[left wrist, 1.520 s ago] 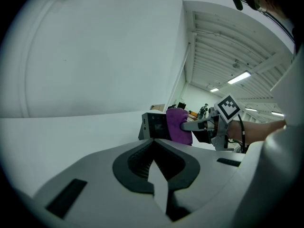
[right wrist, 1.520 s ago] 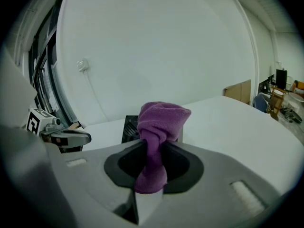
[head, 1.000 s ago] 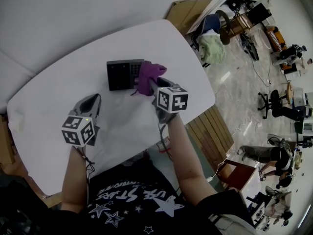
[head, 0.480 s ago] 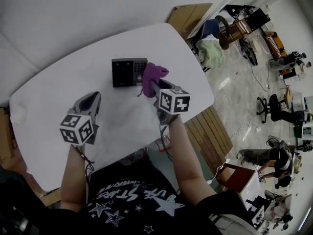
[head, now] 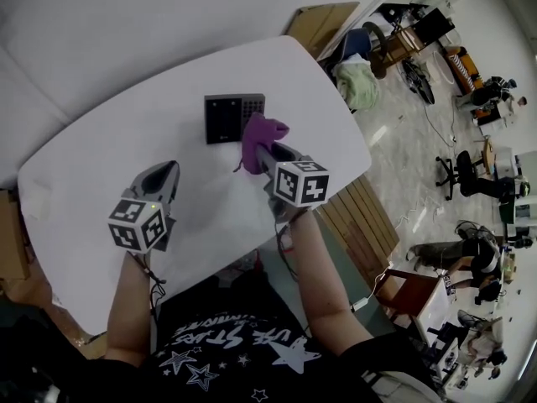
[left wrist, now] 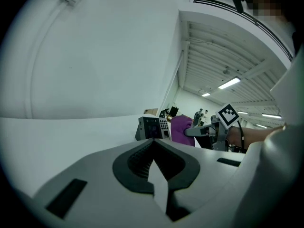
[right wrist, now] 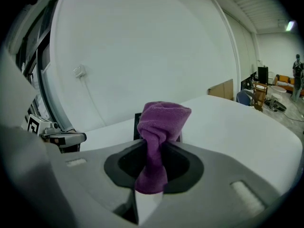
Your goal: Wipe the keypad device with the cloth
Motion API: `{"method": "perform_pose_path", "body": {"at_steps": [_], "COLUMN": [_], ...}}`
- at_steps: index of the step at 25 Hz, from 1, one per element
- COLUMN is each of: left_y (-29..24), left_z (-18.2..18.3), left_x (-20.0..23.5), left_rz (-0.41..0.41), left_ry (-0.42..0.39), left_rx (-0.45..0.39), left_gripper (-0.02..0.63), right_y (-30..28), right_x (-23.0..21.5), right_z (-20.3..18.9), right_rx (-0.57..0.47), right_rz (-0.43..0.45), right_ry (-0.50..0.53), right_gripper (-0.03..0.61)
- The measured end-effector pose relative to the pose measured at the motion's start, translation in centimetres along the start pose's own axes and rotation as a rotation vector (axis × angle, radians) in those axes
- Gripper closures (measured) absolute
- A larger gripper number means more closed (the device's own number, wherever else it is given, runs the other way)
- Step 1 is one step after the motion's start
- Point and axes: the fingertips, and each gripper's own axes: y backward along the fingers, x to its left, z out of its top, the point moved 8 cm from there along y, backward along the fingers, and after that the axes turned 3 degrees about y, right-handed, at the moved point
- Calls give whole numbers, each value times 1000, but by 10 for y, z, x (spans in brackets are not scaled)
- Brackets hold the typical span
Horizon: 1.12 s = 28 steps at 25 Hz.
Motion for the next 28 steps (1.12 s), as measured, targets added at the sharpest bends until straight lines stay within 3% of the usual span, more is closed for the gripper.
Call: {"method": "perform_pose_path", "body": {"at_steps": [5,14,28], "left_y": [3,15,66], "left_z": [1,-8,-46], "left_x": [9,13,-62], "left_rz": [-57,-67,-44], "left_ry": [-45,-9,-32], "left_rx": [27,15,-11], "left_gripper": [609,609,609], "right_y": [5,9,83], "right_x": [19,45,66], "right_z": [-7,-23,-69], "right_rx": [-22,-18,-58], "right_rz": [-39,-24,53], "right_ry": [-44,-55,-51], "right_gripper": [491,491,491]}}
